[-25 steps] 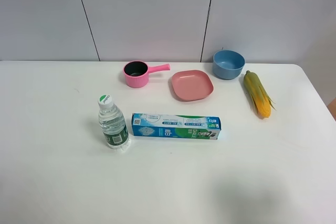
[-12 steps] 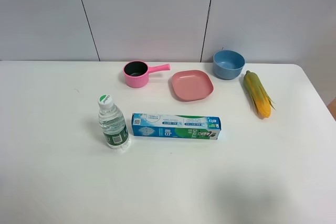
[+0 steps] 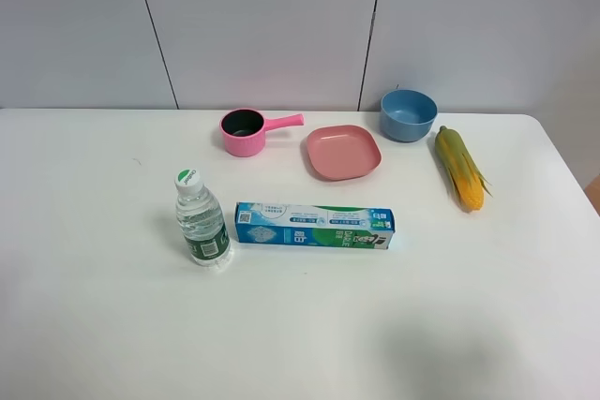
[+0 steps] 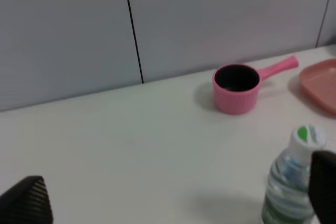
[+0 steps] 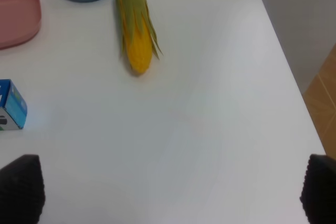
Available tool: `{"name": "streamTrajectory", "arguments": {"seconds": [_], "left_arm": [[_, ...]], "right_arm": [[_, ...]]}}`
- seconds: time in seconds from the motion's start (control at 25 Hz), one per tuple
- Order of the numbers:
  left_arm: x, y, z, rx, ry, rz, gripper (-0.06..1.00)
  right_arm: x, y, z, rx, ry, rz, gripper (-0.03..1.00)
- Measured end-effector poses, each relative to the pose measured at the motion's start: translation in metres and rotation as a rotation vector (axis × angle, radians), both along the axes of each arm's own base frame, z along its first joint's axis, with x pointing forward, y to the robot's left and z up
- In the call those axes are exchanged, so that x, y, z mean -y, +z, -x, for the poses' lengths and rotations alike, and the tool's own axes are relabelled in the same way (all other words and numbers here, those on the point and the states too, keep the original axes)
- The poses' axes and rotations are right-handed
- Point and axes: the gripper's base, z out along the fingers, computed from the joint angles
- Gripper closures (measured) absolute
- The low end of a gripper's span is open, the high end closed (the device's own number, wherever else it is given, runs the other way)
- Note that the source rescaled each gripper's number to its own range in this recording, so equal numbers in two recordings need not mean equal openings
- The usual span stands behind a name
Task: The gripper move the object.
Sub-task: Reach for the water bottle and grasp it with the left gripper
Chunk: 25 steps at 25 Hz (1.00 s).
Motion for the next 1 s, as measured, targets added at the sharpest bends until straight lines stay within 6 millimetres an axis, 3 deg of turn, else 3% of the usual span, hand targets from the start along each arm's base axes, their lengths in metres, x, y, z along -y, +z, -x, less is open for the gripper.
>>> {"name": "streamTrajectory", "arguments": {"seconds": [0.28, 0.56, 1.0], "left_arm": [[-0.004, 0.000, -0.049, -0.013, 0.016, -0.031, -0.06], [0.004, -0.007, -0.080, -0.020, -0.038, -0.075, -0.06], [0.069, -0.026, -0.107, -0.026, -0.361, -0.123, -0.06]], "right_arm": [[0.000, 0.000, 0.000, 0.000, 0.000, 0.000, -0.03], [0.000, 0.000, 0.000, 0.000, 0.000, 0.000, -0.03], [0.000, 0.000, 0.000, 0.000, 0.000, 0.000, -0.03]]}}
